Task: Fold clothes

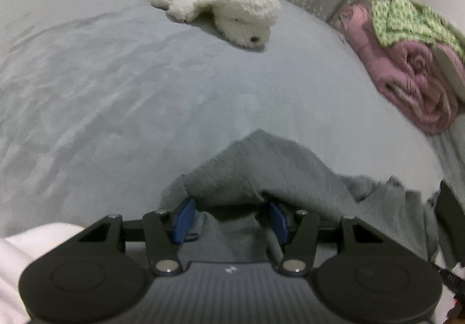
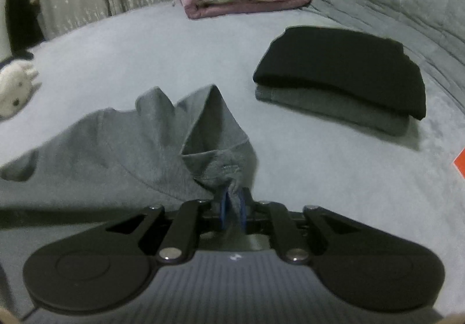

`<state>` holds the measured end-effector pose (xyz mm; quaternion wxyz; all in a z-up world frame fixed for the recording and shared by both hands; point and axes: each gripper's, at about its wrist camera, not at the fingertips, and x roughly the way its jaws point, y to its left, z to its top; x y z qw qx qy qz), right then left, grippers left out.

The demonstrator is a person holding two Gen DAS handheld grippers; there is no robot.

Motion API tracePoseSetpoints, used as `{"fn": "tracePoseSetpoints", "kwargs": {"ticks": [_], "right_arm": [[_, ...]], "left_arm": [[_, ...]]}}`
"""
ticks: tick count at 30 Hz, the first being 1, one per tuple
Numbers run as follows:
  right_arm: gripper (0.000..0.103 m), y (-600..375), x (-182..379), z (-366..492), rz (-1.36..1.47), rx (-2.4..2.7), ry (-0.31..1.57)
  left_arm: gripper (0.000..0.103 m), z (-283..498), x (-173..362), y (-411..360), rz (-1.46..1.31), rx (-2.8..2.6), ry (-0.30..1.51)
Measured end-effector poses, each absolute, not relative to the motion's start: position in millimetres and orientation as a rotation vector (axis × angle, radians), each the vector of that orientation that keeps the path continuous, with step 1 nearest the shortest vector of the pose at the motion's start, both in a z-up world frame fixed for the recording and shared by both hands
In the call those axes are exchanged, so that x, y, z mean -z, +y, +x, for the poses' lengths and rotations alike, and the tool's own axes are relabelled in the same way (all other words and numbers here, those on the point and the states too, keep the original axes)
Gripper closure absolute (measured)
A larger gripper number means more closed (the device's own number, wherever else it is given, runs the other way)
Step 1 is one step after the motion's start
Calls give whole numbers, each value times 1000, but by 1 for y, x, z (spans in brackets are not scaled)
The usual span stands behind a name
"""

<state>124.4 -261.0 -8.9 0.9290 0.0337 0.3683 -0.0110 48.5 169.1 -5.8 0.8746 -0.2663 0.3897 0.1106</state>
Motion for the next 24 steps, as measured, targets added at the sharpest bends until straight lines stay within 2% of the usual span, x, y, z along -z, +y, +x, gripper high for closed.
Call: {"fn": "tracePoseSetpoints", "kwargs": {"ticks": [2,4,12,21,24], "right_arm": [[61,-263,1,125,62,10,722],[55,-264,-8,127,52,-14,686],[53,-240,-26,172,-16,-182,656],[53,-192,-9,241,-107,-352,707],[50,-180,-3,248,-133,-400,715]], "left_arm": [[46,47,4,175,-585,-233,783],[46,47,4,179,-608,-234,748],[46,70,-5,185,-516,-241,748],[43,118,-26,193,-454,-288,762],[42,130,-14,198,-454,-284,836]]}}
